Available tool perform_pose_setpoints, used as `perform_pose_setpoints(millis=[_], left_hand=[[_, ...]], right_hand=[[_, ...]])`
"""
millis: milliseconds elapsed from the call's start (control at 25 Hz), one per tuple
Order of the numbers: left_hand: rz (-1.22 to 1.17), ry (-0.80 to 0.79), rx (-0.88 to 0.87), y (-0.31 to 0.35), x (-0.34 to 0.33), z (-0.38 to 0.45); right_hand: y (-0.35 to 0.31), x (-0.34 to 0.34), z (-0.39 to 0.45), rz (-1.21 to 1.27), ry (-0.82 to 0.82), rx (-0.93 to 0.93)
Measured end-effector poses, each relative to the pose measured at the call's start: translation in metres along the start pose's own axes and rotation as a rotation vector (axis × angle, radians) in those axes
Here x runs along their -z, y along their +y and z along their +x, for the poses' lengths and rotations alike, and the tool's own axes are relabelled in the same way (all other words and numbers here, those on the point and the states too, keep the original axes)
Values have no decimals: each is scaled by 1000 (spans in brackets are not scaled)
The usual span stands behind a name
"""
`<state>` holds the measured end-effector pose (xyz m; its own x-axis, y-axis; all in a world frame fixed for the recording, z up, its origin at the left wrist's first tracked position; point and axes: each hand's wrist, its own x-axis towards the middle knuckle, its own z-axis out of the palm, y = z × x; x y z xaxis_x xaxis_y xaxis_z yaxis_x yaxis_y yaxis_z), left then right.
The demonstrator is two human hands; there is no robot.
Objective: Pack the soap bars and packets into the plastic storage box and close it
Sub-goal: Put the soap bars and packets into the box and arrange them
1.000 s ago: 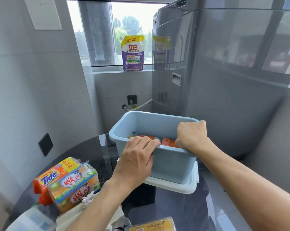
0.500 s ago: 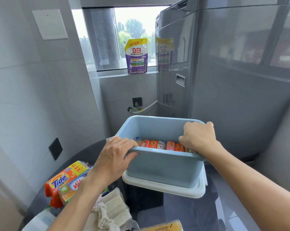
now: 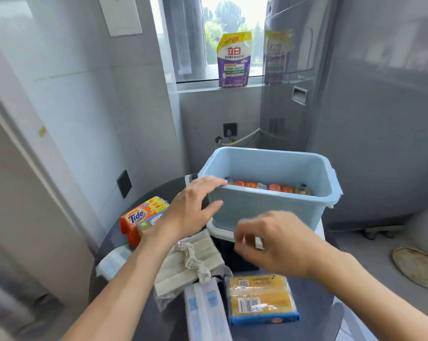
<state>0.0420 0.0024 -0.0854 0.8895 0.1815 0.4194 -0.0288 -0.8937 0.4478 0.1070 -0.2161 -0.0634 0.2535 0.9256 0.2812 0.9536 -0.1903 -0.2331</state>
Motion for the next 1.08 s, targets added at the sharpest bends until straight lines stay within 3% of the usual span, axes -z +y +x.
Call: perform_pose_setpoints(millis=[80, 120, 160, 280, 400, 560, 640, 760, 880, 960, 1080], left_hand=[[-17, -9, 7, -1, 0, -3], [-18, -18, 7, -1, 0, -4], [-20, -24, 3, -1, -1, -4], [-21, -10, -9, -3, -3, -4], [-43, 10, -7, -6, -5, -3], [-194, 55, 78, -13, -4, -3], [-214, 62, 113, -16, -3, -2], [-213, 76, 135, -19, -9, 1], [-181, 108, 107, -17, -14, 2], [-174, 118, 94, -17, -16, 3], [-163, 136, 75, -22, -15, 5]], right_hand=[[1, -9, -14, 90, -551, -164], [2, -16, -21, 43, -736, -206], [2, -24, -27, -35, -817, -199], [0, -48, -35, -189, -649, -134], [9, -43, -30, -83, -520, -189], [21, 1, -29, 523, -299, -408], [20, 25, -22, 966, -146, -422], [26, 44, 12, 1358, 131, -460], [31, 53, 68, 1582, 198, -679], [41, 49, 100, 1583, 205, -855], [57, 31, 130, 1493, 163, -958]])
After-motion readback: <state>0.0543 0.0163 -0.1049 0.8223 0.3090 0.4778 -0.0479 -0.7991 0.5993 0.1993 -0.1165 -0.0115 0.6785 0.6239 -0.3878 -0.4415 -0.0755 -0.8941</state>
